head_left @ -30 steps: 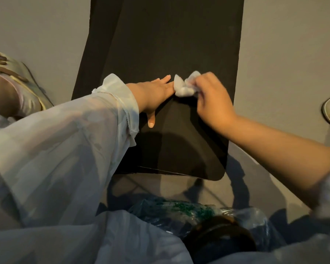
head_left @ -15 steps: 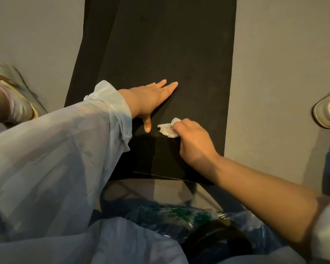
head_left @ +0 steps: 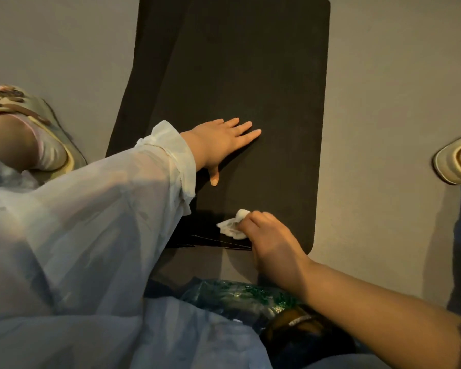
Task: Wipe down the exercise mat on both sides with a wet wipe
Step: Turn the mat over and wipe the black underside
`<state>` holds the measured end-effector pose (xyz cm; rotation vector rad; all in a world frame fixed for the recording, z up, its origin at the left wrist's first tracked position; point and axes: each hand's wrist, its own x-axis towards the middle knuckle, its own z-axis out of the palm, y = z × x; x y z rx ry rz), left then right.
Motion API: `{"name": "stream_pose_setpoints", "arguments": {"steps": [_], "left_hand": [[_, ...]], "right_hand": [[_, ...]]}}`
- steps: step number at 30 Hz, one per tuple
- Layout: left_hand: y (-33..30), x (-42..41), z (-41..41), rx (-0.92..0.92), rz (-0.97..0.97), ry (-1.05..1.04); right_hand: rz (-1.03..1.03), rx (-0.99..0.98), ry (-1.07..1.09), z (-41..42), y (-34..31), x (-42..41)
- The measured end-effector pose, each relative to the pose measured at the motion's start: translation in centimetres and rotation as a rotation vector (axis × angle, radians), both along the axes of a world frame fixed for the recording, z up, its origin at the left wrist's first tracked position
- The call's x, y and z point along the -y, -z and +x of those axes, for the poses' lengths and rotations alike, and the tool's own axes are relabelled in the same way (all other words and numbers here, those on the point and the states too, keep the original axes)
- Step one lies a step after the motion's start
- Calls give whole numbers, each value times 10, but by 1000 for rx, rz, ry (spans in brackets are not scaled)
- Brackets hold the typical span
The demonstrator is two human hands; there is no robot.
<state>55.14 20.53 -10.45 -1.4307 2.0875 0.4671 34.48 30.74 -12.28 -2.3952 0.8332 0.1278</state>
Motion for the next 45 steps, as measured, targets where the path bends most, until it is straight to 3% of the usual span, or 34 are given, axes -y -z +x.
{"name": "stream_pose_setpoints", "arguments": {"steps": [8, 11, 13, 17, 24, 31, 41, 45], "left_hand": [[-36, -30, 72, 30, -196, 196], [-47, -39, 117, 223, -170, 303], [-49, -45, 138, 360, -172, 401], [-30, -49, 152, 437, -186, 483], [1, -59, 154, 395, -203, 382], [8, -61, 150, 320, -185, 281], [1, -59, 135, 322, -166, 235], [-3, -56, 118, 283, -247, 228]], "right_hand": [[-151, 2, -211, 17, -18, 7], [-222, 52, -159, 35, -18, 3], [-276, -21, -143, 46, -10, -6], [-271, -189, -224, 50, 13, -20], [-305, -229, -279, 52, 29, -15], [-465, 19, -367, 35, 26, 4], [-553, 64, -365, 27, 24, 11], [-661, 38, -360, 4, 19, 32]]}}
